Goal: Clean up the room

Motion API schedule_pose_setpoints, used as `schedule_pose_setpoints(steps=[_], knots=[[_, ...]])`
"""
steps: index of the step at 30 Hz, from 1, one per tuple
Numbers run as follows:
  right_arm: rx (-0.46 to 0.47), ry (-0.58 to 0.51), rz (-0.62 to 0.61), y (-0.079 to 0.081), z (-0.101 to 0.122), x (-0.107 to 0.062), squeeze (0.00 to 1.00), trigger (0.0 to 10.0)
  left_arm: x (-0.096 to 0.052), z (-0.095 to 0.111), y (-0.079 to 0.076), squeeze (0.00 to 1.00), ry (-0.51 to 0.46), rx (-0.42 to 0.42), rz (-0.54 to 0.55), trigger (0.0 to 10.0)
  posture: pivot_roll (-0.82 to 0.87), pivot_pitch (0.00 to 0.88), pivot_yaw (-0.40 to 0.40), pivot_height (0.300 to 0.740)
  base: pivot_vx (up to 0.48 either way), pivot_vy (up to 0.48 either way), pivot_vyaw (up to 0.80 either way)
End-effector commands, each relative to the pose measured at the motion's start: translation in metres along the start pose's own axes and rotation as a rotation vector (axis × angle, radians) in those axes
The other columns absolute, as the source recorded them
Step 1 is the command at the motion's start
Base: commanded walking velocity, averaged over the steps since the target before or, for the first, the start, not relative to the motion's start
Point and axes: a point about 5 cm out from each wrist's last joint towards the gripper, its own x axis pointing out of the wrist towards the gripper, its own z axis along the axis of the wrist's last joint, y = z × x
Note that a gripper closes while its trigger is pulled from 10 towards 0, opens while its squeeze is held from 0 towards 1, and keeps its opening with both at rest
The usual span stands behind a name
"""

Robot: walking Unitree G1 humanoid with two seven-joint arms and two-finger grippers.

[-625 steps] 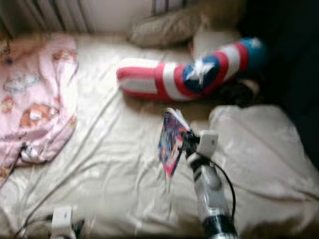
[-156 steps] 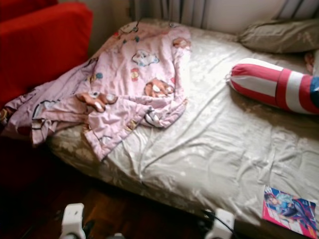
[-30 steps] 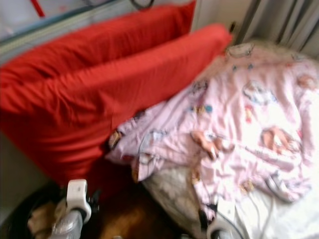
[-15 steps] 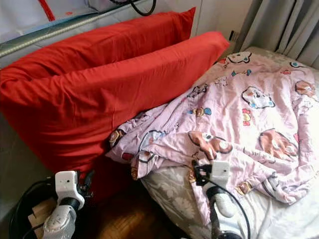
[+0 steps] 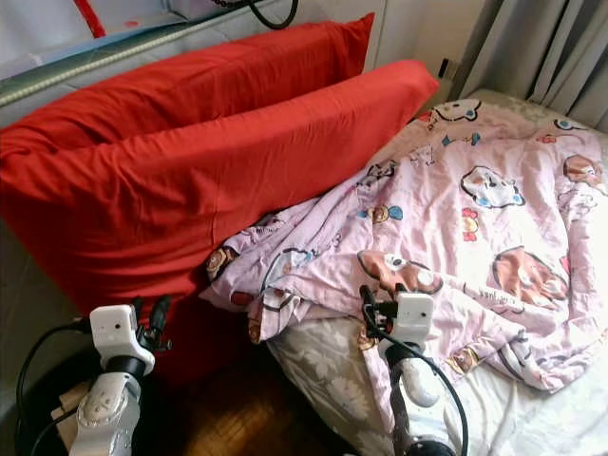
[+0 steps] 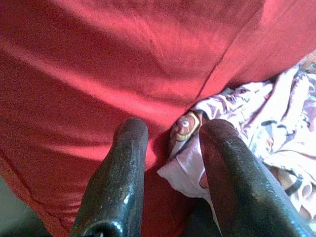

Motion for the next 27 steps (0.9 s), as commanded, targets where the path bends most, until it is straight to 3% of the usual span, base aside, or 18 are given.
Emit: schedule_pose_setpoints(steps=[1,9,27], knots=[[0.006,0.029,-0.02,-0.001,-0.005,-0.002,0.0,10.0,-0.002,-0.001,0.006,0.0,0.018,-0.002,0.025,10.0,0.06,0.143,-0.033,0.716,0.0,0.0,0.0],[0.015,0.028,-0.01,0.008,-0.004,0.0,0.0,10.0,-0.002,0.003,0.0,0.0,0.016,0.015,-0.012,10.0,0.07,0.171,-0.026,0.656,0.0,0.0,0.0],[0.025,0.012,-0.031,0.013,-0.002,0.002,0.0,10.0,-0.002,0.004,-0.008,0.0,0.036,-0.002,-0.029,10.0,0.07,0.196,-0.025,0.656,0.0,0.0,0.0]])
